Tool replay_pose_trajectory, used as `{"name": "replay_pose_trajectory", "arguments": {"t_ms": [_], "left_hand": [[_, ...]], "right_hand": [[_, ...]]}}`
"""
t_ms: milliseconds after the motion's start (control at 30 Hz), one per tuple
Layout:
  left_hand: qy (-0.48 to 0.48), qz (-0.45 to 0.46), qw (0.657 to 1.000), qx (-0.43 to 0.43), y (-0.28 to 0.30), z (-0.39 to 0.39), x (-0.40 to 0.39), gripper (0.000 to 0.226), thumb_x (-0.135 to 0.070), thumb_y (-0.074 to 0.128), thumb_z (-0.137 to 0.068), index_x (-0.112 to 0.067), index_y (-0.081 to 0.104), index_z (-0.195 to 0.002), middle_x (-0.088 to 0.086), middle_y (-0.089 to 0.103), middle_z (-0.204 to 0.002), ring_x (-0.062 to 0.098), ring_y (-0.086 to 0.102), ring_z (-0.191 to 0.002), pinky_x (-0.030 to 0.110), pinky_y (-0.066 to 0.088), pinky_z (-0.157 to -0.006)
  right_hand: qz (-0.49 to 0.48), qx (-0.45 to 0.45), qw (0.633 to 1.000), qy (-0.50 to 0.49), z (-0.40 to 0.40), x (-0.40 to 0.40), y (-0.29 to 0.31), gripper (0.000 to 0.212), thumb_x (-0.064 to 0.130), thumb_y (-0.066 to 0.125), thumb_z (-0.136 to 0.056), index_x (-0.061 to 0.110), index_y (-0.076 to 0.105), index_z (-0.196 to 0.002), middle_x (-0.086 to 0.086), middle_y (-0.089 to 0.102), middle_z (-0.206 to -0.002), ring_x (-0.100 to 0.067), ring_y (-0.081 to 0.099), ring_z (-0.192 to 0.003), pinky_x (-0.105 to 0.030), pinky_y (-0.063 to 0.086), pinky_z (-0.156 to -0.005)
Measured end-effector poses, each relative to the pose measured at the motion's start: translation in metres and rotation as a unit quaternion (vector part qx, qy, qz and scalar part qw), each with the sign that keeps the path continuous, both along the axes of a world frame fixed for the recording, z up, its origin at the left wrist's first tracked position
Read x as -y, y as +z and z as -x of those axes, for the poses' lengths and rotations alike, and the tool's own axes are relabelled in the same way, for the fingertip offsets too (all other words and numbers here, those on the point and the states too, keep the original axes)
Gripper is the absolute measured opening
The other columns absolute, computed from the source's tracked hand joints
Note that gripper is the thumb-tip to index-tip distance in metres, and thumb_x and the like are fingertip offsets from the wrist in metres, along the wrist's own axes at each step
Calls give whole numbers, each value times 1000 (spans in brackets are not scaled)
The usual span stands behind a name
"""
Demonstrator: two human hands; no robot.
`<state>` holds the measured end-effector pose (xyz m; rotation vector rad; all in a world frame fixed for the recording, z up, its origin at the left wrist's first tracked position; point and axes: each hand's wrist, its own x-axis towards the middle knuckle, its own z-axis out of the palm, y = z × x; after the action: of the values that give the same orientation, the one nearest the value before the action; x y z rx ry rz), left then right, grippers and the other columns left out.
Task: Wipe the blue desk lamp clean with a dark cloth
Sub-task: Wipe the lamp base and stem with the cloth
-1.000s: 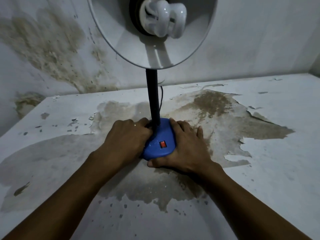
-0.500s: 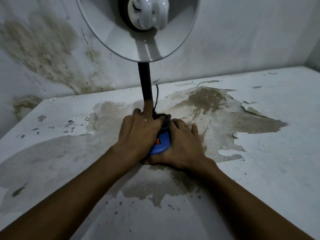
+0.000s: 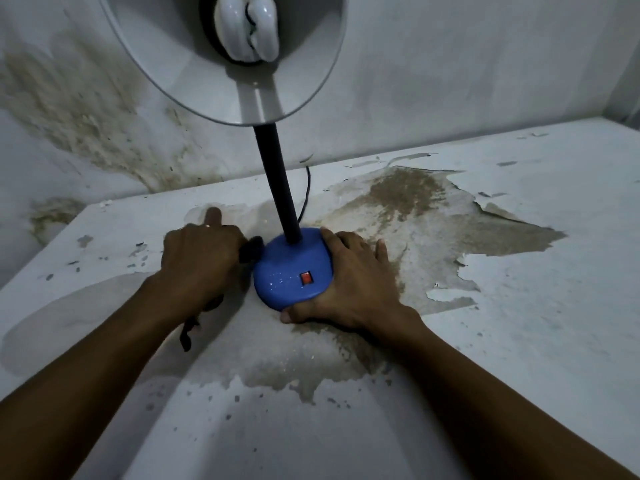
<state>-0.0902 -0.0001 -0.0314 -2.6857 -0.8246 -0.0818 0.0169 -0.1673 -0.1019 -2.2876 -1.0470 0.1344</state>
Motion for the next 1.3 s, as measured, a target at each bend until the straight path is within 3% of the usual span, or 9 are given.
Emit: {"name": "replay_pose_trajectory", "arguments": {"t_ms": [167,400,567,633,733,967,1133,1233,1300], "left_hand": [[32,71,991,110,-5,-7,-4,47,-17,55,-92,-31,56,-138,16,43,-119,45,55,-98,36,31,-74],[-86,77,992,42,-15,-2,30,68,-19,51,-89,-49,34,-148,4,47,-107,37,60,-96,34,36,-70],[-187,210,959,38,-9,36,48,59,-26,43,-82,-46,53,-137,-7,47,-110,23,58,-91,27,38,-64],[-171,308,929,113,-1,39,31,63,-21,42,-69,-41,67,-123,-6,58,-107,21,60,-95,37,50,-76],[-85,237,944,214,-5,23,7,53,-20,46,-79,-35,66,-127,5,61,-108,32,60,-98,42,50,-79],[-126,123,982,75,-27,32,45,57,-26,50,-86,-41,50,-141,-2,49,-108,29,58,-88,32,40,-65],[-157,435,871,167,-1,44,47,47,1,54,-79,-40,75,-90,-10,69,-87,14,66,-85,30,53,-79],[-58,337,886,313,0,23,21,38,-13,54,-82,-29,73,-111,8,70,-100,29,65,-95,40,52,-86],[27,256,923,285,-4,10,10,49,-15,55,-83,-27,64,-130,14,66,-118,38,61,-106,43,50,-88]], "right_hand": [[-3,-6,1000,-1,1,0,0,136,84,74,-42,27,23,-153,4,41,-146,-20,35,-138,-49,4,-120],[-13,-3,1000,-1,1,-1,0,132,84,74,-44,27,24,-153,4,42,-145,-19,36,-137,-50,6,-120],[-13,-2,1000,-1,1,0,1,129,79,75,-49,26,23,-154,1,41,-146,-22,35,-138,-50,7,-120],[-14,-3,1000,3,1,1,2,128,79,76,-49,26,24,-153,1,41,-146,-22,35,-138,-49,6,-120],[-6,0,1000,6,1,1,2,133,83,75,-45,26,23,-154,2,41,-147,-22,35,-138,-50,7,-120],[-8,-3,1000,7,-2,-1,-2,132,83,72,-48,26,21,-155,1,40,-148,-23,34,-140,-53,7,-121],[2,-2,1000,11,-3,-2,-4,126,85,60,-54,26,17,-156,-1,36,-152,-24,30,-143,-55,4,-122],[12,3,1000,15,-2,0,-2,138,87,69,-44,26,17,-156,1,36,-151,-23,31,-142,-53,6,-122],[15,9,1000,15,-1,0,-3,140,89,67,-41,26,17,-156,1,36,-151,-24,31,-142,-54,7,-121]]}}
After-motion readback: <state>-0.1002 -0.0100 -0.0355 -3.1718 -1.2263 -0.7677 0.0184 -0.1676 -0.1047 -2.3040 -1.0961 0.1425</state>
